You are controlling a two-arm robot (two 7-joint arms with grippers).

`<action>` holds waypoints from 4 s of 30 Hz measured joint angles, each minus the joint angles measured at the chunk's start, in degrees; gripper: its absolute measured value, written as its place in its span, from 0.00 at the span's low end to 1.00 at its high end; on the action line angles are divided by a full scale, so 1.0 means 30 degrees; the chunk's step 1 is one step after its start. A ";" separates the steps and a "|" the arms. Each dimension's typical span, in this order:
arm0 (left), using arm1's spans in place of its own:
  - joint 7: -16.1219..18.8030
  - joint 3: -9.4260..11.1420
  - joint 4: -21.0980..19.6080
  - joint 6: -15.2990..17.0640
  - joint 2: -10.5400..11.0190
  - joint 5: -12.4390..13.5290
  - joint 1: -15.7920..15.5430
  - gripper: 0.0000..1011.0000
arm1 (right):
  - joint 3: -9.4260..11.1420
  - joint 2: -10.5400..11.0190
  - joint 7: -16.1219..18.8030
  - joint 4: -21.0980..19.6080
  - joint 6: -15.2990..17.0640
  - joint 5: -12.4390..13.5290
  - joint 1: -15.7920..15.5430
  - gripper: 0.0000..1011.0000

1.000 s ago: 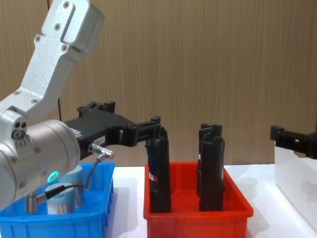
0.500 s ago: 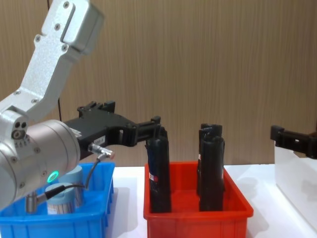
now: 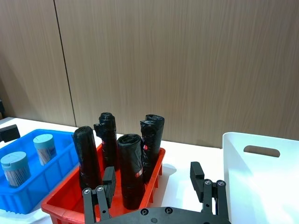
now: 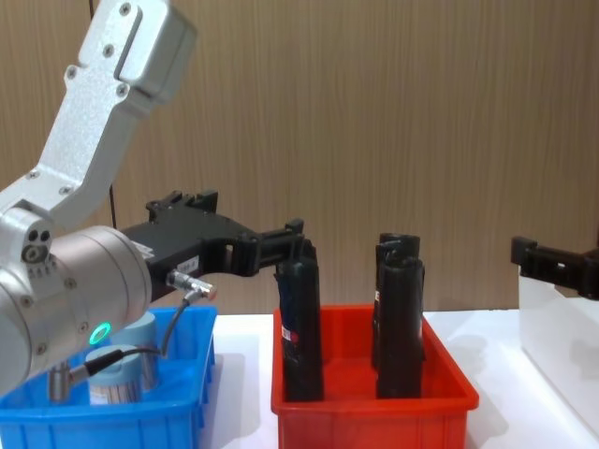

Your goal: Pick the cotton swabs from the blue box and place them into the white box.

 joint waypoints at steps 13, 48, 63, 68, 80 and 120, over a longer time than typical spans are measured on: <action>-0.0809 -0.0135 0.0708 0.0759 -0.0467 -0.0013 -0.0711 0.99 | 0.0000 0.0000 0.0001 -0.0001 -0.0001 0.0000 0.0000 0.99; 0.1461 -0.0738 0.1090 0.3262 -0.1129 -0.2511 -0.0799 0.99 | 0.0001 0.0001 0.0001 0.0000 0.0001 0.0000 0.0000 0.99; 0.4009 -0.1359 0.0775 0.4555 -0.0742 -0.3617 -0.0085 0.99 | 0.0000 0.0001 0.0001 -0.0001 0.0000 0.0000 0.0000 0.99; 0.4525 -0.1614 0.0919 0.4878 -0.0619 -0.3920 0.0026 0.99 | 0.0000 0.0000 0.0001 0.0000 0.0000 0.0000 0.0001 0.99; 0.4863 -0.2152 0.1846 0.5176 -0.0516 -0.4386 -0.0105 0.99 | 0.0000 0.0000 0.0001 -0.0001 0.0000 0.0001 0.0000 0.99; 0.0256 -0.2965 0.8046 0.4379 -0.1430 -0.3634 -0.3215 0.99 | 0.0001 0.0000 0.0001 -0.0001 0.0000 0.0000 0.0000 0.99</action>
